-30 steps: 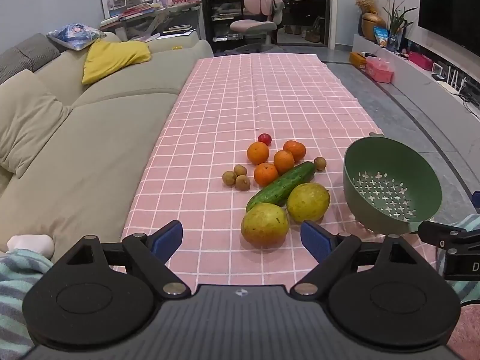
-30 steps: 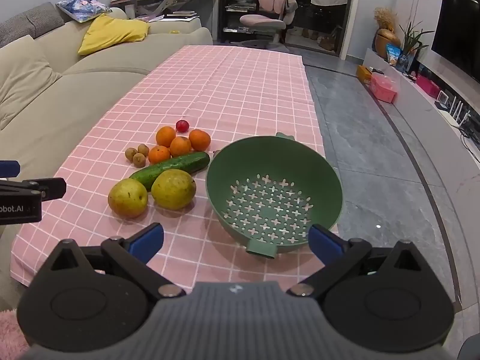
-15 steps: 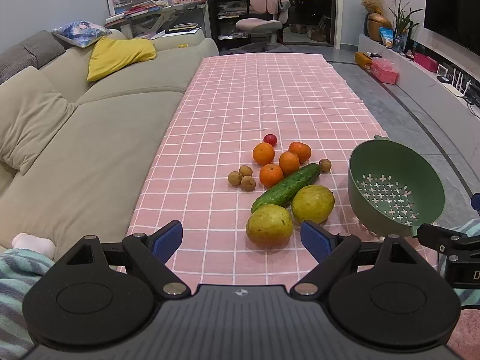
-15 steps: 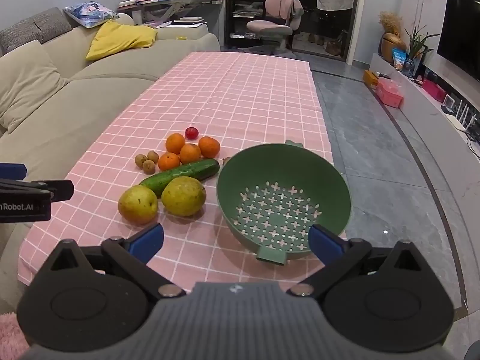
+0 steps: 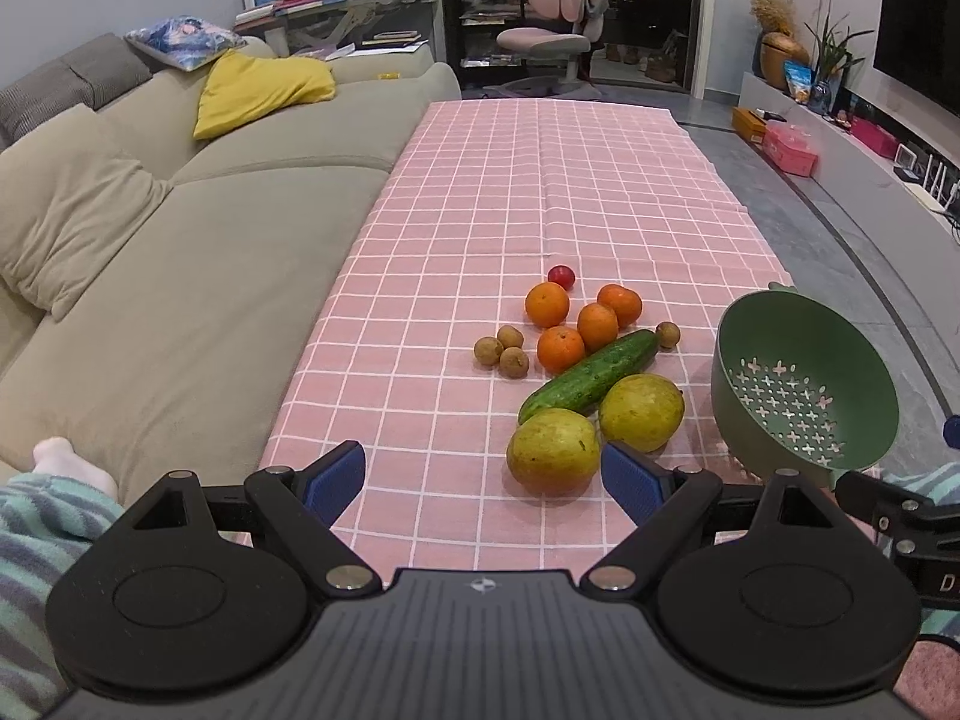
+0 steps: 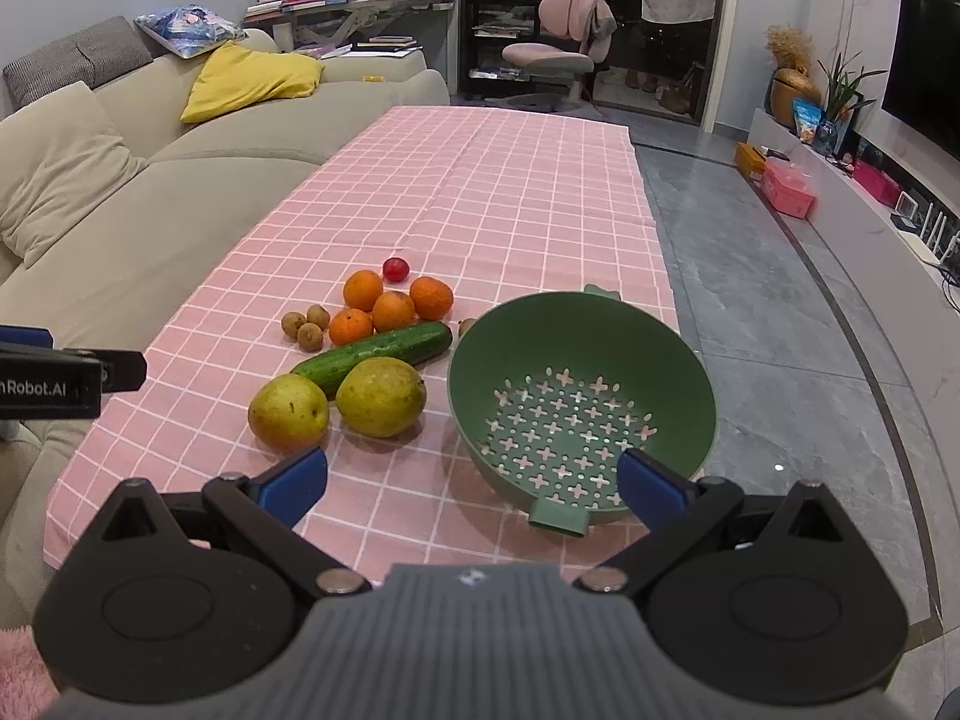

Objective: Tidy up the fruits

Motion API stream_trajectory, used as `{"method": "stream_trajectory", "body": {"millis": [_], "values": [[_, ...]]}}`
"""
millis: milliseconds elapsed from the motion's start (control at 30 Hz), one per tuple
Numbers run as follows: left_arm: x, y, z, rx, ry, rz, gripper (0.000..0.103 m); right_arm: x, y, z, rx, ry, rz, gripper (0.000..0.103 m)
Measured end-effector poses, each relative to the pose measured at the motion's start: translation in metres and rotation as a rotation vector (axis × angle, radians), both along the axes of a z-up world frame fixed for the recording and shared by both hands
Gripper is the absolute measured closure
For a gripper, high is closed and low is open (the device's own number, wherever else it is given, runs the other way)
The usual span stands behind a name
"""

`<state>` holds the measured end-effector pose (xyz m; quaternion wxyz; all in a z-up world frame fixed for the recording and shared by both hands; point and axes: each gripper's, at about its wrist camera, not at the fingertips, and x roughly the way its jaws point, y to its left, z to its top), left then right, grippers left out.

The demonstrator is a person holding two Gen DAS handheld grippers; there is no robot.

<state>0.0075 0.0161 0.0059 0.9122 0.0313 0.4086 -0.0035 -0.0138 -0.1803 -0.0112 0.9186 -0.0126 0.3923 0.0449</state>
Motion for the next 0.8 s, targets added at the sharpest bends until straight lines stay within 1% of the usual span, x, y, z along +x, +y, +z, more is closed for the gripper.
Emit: {"method": "stream_trajectory", "body": {"millis": [333, 533, 667, 800], "values": [[0.0028, -0.0045, -0.0011, -0.017, 0.016, 0.01, 0.0, -0.0001, -0.0047, -0.0017, 0.004, 0.014, -0.001, 0.004], [0.0043, -0.0015, -0.0038, -0.011, 0.022, 0.023, 0.0, 0.0013, -0.0064, -0.002, 0.017, 0.02, -0.021, 0.004], [0.0043, -0.0011, -0.0024, -0.022, 0.008, 0.023, 0.0, 0.0019, -0.0056, -0.002, 0.016, 0.017, -0.012, 0.004], [0.0017, -0.0056, 0.0001, -0.009, -0.009, -0.001, 0.0, 0.0023, -0.0054, -0.0019, 0.007, 0.01, -0.008, 0.004]]}}
